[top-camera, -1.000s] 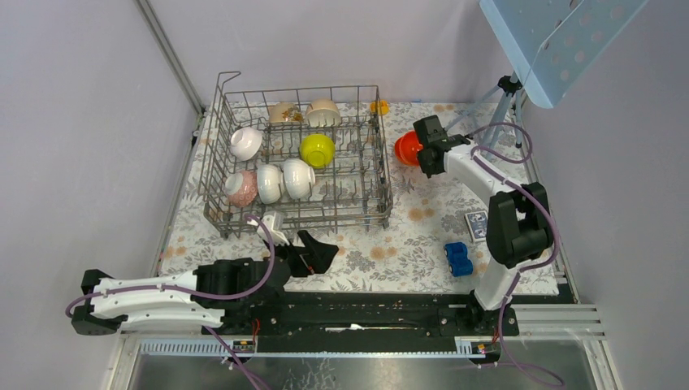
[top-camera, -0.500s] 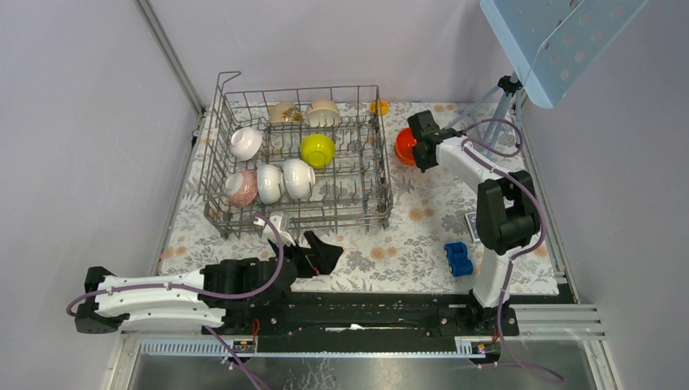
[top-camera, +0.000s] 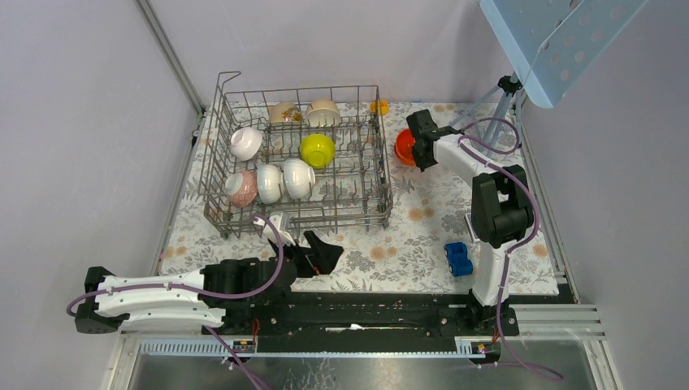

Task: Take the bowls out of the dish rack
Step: Place the bowl with the bowl.

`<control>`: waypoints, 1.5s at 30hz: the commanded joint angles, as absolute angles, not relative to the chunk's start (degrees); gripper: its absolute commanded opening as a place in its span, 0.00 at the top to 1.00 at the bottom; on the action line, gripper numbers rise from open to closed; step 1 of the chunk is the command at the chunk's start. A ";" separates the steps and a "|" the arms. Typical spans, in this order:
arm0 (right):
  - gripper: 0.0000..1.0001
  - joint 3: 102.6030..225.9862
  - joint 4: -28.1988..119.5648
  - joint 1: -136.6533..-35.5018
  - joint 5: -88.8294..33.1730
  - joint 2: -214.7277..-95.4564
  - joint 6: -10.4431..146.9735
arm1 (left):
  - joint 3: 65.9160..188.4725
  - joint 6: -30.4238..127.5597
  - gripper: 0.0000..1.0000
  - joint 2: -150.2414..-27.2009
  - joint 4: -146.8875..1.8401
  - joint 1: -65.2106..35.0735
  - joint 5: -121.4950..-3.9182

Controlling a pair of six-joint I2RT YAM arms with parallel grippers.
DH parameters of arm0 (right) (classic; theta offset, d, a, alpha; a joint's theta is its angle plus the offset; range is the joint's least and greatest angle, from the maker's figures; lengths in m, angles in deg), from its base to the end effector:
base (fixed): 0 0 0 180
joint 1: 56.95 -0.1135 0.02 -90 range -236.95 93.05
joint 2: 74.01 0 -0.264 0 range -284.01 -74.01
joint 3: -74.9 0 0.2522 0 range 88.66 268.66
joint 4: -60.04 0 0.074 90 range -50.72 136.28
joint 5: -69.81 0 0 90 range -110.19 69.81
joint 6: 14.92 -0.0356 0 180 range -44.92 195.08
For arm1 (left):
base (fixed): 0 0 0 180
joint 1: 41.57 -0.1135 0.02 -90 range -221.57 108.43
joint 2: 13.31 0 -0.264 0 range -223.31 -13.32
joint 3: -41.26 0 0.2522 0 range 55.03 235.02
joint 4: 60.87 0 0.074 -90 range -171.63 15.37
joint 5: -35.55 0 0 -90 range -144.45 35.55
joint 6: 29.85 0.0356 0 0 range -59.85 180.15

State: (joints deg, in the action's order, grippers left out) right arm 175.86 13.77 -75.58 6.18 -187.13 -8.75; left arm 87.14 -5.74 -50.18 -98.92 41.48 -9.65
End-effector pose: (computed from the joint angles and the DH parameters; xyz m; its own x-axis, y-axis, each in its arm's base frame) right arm 0.4084 0.1210 0.2129 -0.1523 0.8887 -0.4325 0.7956 0.3698 0.4798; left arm 0.0424 -0.1406 0.2632 -0.5989 -0.4397 -0.6693 0.2037 0.7247 -0.6583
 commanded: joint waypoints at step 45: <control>0.76 166.87 27.17 -72.56 -0.51 -181.31 5.73 | 86.62 -5.86 0.01 -51.28 -95.66 41.31 -9.75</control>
State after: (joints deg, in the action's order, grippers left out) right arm 167.84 24.48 -72.87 1.02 -182.87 4.32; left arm 87.12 -5.76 -51.40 -97.78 41.48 -9.69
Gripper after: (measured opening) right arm 0.277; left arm 0.987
